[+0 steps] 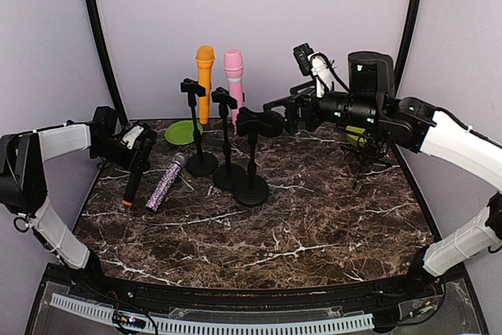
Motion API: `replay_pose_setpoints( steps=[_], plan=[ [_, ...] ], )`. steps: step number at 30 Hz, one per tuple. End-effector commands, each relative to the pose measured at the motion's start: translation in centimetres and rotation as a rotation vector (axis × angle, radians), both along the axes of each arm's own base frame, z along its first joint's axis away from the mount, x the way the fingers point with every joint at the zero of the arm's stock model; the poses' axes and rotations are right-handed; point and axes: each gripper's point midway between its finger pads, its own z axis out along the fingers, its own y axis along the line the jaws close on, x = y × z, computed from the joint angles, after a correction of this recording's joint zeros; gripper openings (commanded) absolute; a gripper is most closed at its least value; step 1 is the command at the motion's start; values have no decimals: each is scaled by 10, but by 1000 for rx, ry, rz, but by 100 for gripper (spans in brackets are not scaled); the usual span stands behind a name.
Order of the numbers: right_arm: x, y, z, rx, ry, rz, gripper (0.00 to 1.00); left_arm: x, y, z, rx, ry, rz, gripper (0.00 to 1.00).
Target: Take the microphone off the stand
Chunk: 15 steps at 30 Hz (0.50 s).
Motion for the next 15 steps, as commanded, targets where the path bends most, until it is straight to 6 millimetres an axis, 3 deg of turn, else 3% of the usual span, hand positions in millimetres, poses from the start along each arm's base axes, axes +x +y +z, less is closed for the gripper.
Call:
replay_pose_setpoints(
  steps=[1,3,6,9,15],
  plan=[
    [7,5,-15,-82,4,-1,100,28,6,-7,26,-48,25,5],
    [11,5,-19,-100,-4,-12,100,33,9,-19,35,-17,44,12],
    [15,6,-19,-116,-19,-11,100,37,10,-34,33,30,71,31],
    [21,4,-21,-143,-27,-21,100,37,7,-43,2,68,91,56],
    [31,0,-17,-190,-55,-54,100,34,-4,-50,-57,122,81,76]
  ],
)
